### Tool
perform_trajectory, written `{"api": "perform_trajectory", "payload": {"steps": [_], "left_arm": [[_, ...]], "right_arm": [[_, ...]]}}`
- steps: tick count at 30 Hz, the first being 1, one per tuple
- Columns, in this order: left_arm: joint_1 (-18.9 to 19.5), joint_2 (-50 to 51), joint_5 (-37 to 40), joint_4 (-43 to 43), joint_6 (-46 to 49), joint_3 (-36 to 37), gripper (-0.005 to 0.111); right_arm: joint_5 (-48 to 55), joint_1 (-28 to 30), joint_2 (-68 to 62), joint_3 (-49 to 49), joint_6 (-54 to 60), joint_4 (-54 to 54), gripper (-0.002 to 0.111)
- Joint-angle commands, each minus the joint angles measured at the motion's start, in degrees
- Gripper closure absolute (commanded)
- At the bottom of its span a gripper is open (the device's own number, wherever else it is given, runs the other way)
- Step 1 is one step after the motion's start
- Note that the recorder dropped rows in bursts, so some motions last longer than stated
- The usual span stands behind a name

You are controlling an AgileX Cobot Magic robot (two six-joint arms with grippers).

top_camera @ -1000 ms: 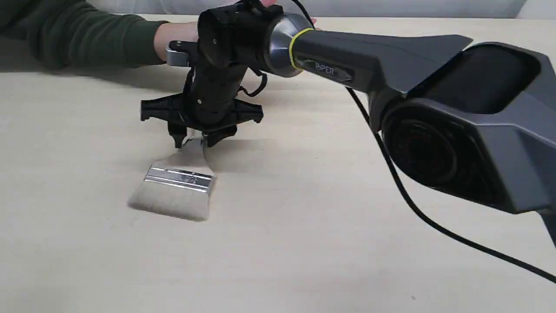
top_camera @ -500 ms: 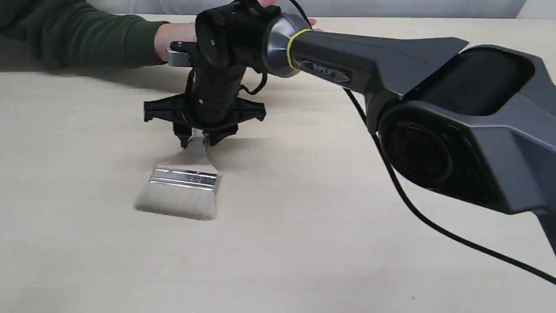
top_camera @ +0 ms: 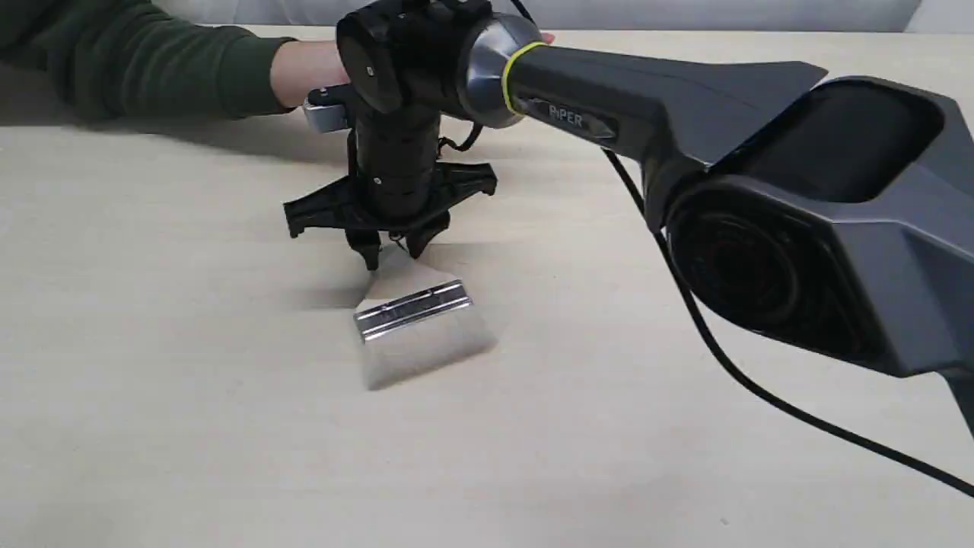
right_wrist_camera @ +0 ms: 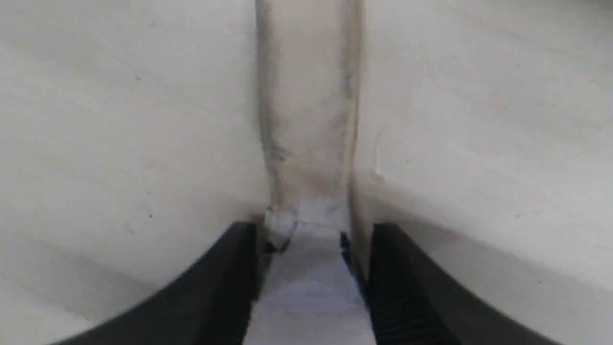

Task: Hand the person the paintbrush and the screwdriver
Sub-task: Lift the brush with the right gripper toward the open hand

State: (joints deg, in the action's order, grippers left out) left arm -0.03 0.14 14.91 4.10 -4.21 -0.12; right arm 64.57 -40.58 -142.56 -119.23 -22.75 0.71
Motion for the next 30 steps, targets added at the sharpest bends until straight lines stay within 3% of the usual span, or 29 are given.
{"api": "perform_trajectory", "payload": {"steps": [1,6,12,30], "left_arm": [[-0.4,-0.1,-0.7,-0.2,-0.1,0.1,0.107],[-0.4,-0.1,-0.7,-0.2,-0.1,0.1,0.107],[-0.4,-0.1,-0.5,-0.3,-0.1,0.1,0.107],[-0.4,-0.1,-0.5,-0.3,-0.1,0.1,0.107]], "right_arm": [[5.4,0.4,-1.9,1.4,2.6,1.5,0.072],[5.4,0.4,-1.9,1.4,4.8,1.7,0.074],[5.4,0.4,-1.9,1.4,9.3,1.9,0.103],[5.4,0.4,3.7,2.3,15.2,1.7,0.104]]}}
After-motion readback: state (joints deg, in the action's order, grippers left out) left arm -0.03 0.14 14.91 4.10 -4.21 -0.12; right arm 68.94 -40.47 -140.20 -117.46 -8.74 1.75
